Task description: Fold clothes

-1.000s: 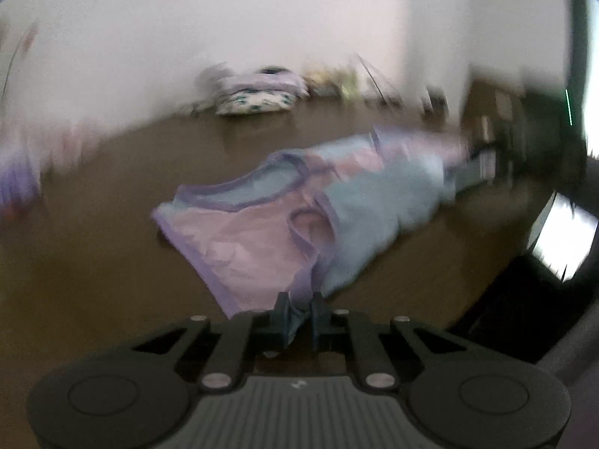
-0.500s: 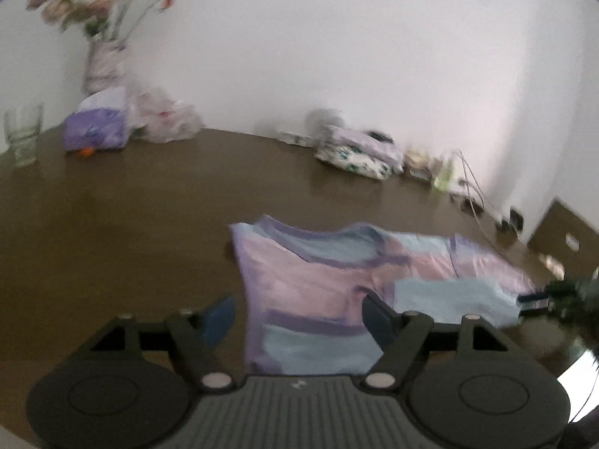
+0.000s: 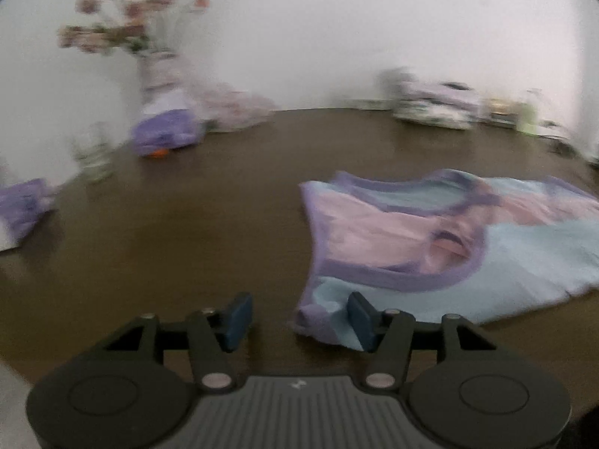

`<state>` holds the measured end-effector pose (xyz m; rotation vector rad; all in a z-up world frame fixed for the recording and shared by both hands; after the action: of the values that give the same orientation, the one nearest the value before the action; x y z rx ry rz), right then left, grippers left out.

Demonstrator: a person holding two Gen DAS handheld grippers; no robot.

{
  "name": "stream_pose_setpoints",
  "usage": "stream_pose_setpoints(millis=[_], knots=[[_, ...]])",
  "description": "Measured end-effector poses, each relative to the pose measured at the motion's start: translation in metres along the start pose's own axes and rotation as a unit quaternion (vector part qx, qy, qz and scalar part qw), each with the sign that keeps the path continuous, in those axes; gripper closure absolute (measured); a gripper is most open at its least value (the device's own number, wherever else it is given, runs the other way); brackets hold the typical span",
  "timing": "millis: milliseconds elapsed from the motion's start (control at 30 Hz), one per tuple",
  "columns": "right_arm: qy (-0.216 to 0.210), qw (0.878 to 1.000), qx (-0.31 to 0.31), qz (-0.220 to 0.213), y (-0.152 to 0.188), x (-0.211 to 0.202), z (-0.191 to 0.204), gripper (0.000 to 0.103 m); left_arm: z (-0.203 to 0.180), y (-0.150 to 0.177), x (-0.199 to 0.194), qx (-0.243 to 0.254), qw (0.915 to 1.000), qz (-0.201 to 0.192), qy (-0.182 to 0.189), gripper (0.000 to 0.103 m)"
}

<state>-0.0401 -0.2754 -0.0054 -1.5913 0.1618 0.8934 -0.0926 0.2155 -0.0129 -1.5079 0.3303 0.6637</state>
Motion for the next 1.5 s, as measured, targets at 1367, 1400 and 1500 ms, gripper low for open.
stream_pose_setpoints(millis=[1367,1400,1500], knots=[[-0.036,0.997,0.029,0.069,-0.127,0.158,-0.005,0.101,-0.139,-0.136,0.154,-0.010,0.9690,0.157,0.191,0.103],[-0.036,0.997,0.027,0.062,-0.129,0.152,-0.004,0.101,-0.138,-0.136,0.148,-0.006,0.9698,0.150,0.193,0.103],[-0.040,0.998,0.020,0.043,-0.133,0.137,-0.002,0.101,-0.136,-0.135,0.132,0.006,0.9707,0.135,0.199,0.103]])
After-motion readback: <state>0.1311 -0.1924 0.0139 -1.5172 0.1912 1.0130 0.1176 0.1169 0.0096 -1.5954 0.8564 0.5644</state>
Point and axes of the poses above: each gripper's, at about its wrist camera, not at the fingertips, and x roughly the way its jaws point, z to its left, y to its underside, the point moved 5 cm from there along x, roughly the way its jaws point, and after that the axes turned 2 degrees about -x, right-handed, at the moved point
